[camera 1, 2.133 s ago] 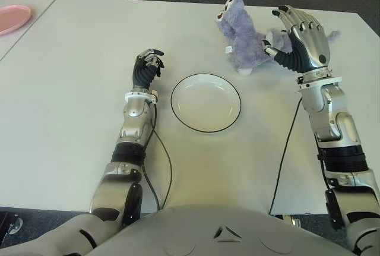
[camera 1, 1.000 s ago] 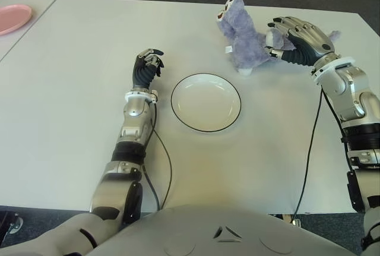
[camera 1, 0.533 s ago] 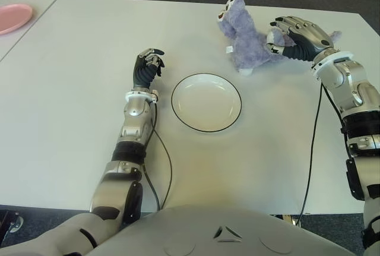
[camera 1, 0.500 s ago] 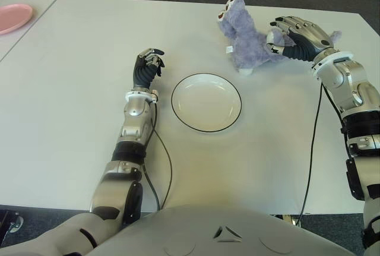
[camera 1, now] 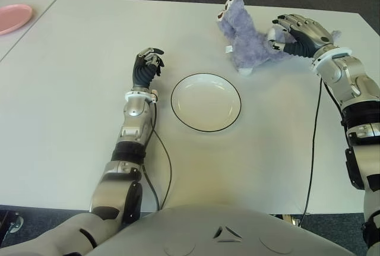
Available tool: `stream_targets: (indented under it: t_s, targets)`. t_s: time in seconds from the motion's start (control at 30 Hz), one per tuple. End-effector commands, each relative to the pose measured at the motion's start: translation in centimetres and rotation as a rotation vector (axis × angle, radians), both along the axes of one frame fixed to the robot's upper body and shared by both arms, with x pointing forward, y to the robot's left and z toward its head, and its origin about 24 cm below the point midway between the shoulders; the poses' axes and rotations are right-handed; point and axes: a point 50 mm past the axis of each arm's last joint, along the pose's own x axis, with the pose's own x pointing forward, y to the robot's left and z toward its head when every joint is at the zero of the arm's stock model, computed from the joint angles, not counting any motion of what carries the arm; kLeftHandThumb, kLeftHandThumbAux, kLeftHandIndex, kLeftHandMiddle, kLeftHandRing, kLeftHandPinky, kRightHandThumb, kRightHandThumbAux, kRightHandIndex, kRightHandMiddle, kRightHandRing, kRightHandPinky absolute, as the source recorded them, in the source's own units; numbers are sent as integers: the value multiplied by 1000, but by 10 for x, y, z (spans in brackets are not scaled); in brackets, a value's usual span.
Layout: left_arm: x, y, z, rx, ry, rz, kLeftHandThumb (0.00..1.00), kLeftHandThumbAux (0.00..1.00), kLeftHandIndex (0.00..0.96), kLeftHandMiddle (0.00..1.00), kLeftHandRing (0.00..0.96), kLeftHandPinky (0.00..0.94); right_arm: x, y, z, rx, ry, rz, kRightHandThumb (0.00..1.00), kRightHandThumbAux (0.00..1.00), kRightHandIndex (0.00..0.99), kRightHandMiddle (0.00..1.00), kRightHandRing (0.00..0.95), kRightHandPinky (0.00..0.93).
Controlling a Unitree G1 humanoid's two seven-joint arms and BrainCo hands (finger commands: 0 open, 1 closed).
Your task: Put the doll into the plate.
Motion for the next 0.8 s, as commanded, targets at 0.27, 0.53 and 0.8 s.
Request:
stream_targets:
  t_s: [0.27,0.53,0.8]
  targets:
    - [-32,7,-55,-35,212,47,713,702,442,729,758,737,9,0,-4,-44,53,-21,484,162,0,0,0,0]
    - [-32,8,-54,-37,207,53,713,702,442,735,762,740,13,2,-5,-60,78,-21,499,150,0,0,0,0]
    - [-32,9,-54,-32,204,61,713,702,442,730,755,738,17,2,-9,-61,144,-15,536,165,0,0,0,0]
